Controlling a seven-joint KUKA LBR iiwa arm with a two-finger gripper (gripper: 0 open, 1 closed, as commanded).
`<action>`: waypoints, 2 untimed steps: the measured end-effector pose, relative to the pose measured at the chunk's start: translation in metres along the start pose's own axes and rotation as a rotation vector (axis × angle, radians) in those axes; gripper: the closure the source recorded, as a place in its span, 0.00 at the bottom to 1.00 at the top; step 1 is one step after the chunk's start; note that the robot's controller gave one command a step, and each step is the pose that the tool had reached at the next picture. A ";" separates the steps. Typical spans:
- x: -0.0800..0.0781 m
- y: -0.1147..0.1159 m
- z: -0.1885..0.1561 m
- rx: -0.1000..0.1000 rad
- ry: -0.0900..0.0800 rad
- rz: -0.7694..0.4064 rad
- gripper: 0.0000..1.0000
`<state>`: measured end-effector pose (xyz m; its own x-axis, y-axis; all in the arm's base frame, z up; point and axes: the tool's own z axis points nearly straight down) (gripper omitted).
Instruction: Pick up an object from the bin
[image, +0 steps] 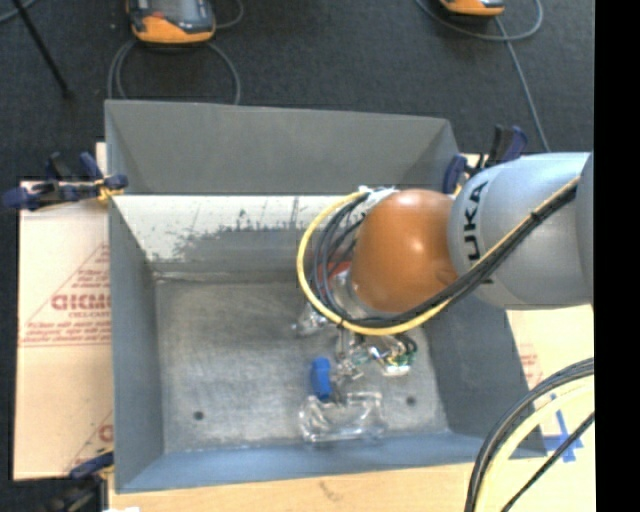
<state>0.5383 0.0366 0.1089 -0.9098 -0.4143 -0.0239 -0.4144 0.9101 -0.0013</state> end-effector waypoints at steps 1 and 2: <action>-0.007 0.012 0.003 -0.006 -0.001 -0.471 0.00; -0.001 0.001 0.003 0.001 0.013 -0.549 0.00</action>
Offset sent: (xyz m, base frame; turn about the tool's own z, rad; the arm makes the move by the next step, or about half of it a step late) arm -0.0059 0.0049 -0.0159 -0.4702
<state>0.5385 0.0377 0.1062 -0.5600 -0.8284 -0.0073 -0.8284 0.5601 -0.0106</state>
